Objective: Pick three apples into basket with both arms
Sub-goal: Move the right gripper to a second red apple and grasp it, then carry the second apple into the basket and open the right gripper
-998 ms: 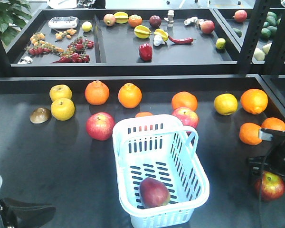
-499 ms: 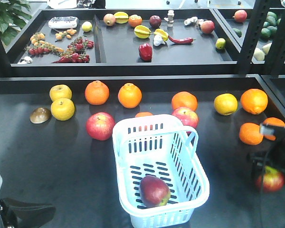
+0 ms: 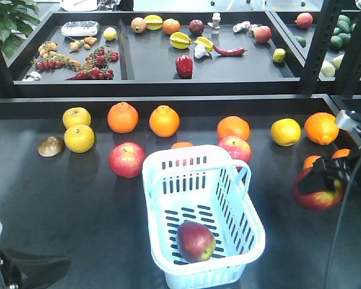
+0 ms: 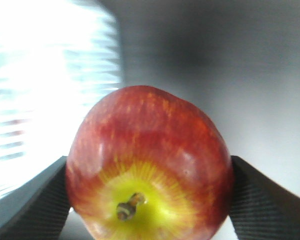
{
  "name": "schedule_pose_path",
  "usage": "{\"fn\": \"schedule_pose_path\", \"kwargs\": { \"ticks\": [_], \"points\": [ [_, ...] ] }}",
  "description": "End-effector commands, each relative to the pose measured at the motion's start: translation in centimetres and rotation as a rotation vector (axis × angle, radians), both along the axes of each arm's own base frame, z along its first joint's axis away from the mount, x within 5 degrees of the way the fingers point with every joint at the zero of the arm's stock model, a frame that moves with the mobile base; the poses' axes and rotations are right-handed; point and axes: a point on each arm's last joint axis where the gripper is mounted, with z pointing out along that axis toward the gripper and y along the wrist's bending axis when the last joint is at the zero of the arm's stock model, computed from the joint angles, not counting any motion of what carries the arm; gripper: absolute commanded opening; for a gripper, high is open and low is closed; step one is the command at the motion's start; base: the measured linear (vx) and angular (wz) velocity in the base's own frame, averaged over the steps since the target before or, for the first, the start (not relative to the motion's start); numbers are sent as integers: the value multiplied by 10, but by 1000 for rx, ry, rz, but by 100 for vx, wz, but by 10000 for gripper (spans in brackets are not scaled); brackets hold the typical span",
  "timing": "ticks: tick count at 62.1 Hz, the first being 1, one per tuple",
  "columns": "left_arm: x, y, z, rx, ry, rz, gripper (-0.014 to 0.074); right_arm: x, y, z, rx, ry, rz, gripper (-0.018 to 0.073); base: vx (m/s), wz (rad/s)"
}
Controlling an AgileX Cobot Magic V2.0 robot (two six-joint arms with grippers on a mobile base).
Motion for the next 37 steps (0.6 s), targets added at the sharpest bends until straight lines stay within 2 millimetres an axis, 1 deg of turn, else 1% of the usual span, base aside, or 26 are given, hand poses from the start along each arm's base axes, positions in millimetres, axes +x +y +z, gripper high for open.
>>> {"fn": "schedule_pose_path", "kwargs": {
  "ticks": [1, 4, 9, 16, 23, 32, 37],
  "points": [
    [6, -1, 13, -63, -62, 49, -6, -24, 15, 26, 102, -139, 19, -5, 0, 0],
    [6, -1, 13, -65, -67, 52, -6, -38, 22, 30, 141, -186, 32, -5, 0, 0],
    [7, 0, 14, -68, -74, 58, -6, -52, 34, 34, 182, -244, 68, -5, 0, 0],
    [7, 0, 14, -70, -81, 63, -6, -65, 56, 36, 226, -278, 132, -4, 0, 0],
    [9, -1, 13, -67, -77, 65, -6, -67, 84, 32, 243, -287, 182, -4, 0, 0],
    [8, -1, 13, -65, -72, 61, -6, -61, 120, 24, 181, -360, 221, 6, 0, 0],
    [8, -1, 13, -65, -72, 61, -6, -59, 135, 17, 151, -375, 247, 28, 0, 0]
  ]
}}
